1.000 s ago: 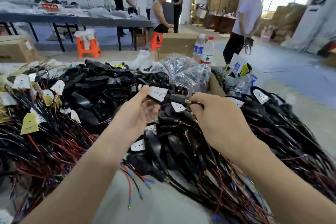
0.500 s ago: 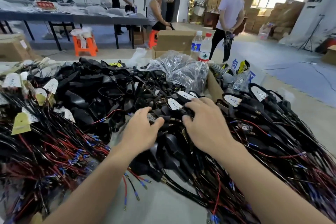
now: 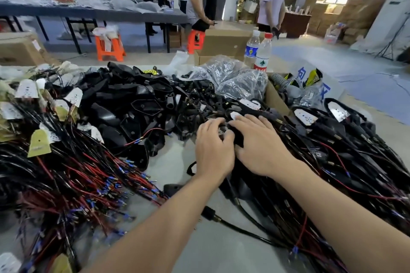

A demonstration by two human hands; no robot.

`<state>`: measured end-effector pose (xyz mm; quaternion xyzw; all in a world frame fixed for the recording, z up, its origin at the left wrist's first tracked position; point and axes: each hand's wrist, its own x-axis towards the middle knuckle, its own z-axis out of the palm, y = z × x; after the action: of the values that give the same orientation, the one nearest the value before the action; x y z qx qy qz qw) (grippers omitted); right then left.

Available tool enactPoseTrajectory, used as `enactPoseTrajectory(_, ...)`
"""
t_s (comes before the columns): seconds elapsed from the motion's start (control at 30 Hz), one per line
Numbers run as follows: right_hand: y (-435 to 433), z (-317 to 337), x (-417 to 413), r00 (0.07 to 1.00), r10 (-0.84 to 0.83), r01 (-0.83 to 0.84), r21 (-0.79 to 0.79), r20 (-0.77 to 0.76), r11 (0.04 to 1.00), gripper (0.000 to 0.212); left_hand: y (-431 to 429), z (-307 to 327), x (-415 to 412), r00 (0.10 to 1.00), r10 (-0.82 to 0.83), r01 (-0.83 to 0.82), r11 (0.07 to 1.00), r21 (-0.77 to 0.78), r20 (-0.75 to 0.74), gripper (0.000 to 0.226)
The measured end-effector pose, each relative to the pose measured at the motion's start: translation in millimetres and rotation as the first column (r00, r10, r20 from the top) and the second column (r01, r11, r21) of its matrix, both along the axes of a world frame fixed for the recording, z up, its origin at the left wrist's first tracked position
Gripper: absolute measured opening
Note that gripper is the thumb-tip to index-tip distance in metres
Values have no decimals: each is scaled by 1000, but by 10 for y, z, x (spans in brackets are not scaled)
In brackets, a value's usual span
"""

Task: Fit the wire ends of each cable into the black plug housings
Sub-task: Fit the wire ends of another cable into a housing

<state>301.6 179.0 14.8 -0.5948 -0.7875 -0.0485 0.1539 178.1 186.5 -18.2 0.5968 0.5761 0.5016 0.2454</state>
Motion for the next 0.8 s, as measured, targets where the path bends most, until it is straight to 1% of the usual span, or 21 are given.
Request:
enactPoseTrajectory(0.07,18,88,-196,979,36,-20,82,-201,996,43,-29,45,-181,995,33,-29,999,-39,94,34)
enactPoseTrajectory(0.1,42,134,-314,959,65,-37,105,-277,994,41,-24,77,-310,993,71,-68,997,-39,95,33)
enactPoseTrajectory(0.13,74,174,-440,943,83,-56,90,-323,994,39,-6,110,-452,991,115,-113,993,-29,72,33)
enactPoseTrajectory(0.17,125,198,-567,941,83,-71,47,-328,996,35,21,143,-603,986,159,-158,987,-24,44,33)
enactPoseTrajectory(0.2,200,204,-687,956,70,-75,-6,-284,997,31,49,177,-751,980,200,-200,979,-26,10,34)
enactPoseTrajectory(0.3,453,194,-984,999,24,-31,-176,-41,984,27,113,237,-1167,962,260,-263,964,-28,-90,33)
enactPoseTrajectory(0.37,607,182,-1094,995,-13,41,-273,103,961,26,131,231,-1394,942,284,-287,958,6,-177,29)
enactPoseTrajectory(0.43,733,172,-1147,973,-47,123,-331,227,935,29,150,208,-1573,912,309,-310,950,42,-270,29)
enactPoseTrajectory(0.5,812,175,-1193,952,-47,159,-357,303,920,22,154,178,-1681,888,309,-307,950,61,-339,29)
enactPoseTrajectory(0.57,876,192,-1236,945,-27,148,-352,326,924,8,138,139,-1728,873,297,-297,953,61,-387,28)
enactPoseTrajectory(0.6,890,205,-1252,947,-27,141,-339,321,930,6,125,123,-1734,871,291,-295,954,53,-396,28)
enactPoseTrajectory(0.67,911,232,-1280,966,-55,129,-285,252,950,19,103,94,-1738,875,282,-287,957,47,-395,29)
enactPoseTrajectory(0.7,915,244,-1294,982,-77,117,-235,173,965,20,88,85,-1728,880,275,-279,959,47,-387,29)
enactPoseTrajectory(0.77,906,284,-1338,995,-102,101,-124,1,987,14,48,85,-1704,902,254,-256,966,42,-349,28)
enactPoseTrajectory(0.8,894,303,-1365,992,-92,86,-70,-81,994,21,30,93,-1692,922,232,-235,972,28,-309,27)
